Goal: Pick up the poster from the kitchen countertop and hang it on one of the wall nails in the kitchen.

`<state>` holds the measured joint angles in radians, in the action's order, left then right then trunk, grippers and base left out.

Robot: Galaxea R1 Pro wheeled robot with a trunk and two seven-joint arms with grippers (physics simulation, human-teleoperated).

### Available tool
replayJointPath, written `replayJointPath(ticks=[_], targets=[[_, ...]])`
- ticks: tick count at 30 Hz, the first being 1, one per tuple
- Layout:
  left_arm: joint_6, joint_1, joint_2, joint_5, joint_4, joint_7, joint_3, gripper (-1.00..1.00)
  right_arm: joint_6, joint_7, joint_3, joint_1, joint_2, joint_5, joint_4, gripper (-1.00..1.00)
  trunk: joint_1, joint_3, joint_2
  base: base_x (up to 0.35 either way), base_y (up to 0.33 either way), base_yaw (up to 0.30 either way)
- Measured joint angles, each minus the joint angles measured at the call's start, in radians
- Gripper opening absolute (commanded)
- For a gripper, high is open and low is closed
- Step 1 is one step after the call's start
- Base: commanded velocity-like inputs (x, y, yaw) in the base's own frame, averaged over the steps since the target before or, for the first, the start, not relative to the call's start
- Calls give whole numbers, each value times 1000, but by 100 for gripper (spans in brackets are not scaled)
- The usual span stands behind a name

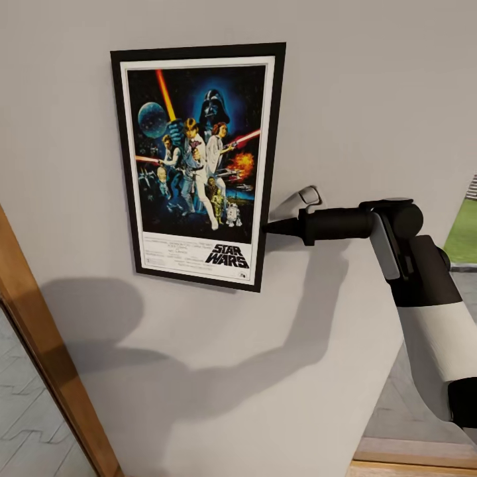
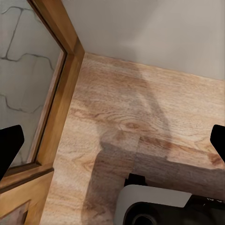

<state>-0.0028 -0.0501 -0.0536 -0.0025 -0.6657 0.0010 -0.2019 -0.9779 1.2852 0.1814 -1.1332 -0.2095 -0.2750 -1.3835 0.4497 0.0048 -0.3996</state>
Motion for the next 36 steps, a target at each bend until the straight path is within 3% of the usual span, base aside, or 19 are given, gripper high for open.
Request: replayJointPath(ticks=[14, 15, 22, 25, 36], targets=[[1, 0, -1, -1, 2, 0, 1, 100, 0, 0, -3, 0, -1, 0, 0, -100, 0, 0, 0, 12, 0, 0], [1, 0, -1, -1, 2, 0, 1, 100, 0, 0, -3, 0, -1, 0, 0, 100, 0, 0, 0, 13, 0, 0], [1, 0, -2, -1, 2, 0, 1, 100, -27, 11, -4, 0, -1, -30, -1, 100, 0, 0, -1, 2, 0, 0], [1, 0, -2, -1, 1, 0, 1, 100, -22, 61, -4, 0, -1, -27, -1, 100, 0, 0, -1, 0, 0, 0], [1, 0, -2, -1, 1, 0, 1, 100, -22, 61, -5, 0, 0, -28, -1, 100, 0, 0, -1, -13, 0, 0]])
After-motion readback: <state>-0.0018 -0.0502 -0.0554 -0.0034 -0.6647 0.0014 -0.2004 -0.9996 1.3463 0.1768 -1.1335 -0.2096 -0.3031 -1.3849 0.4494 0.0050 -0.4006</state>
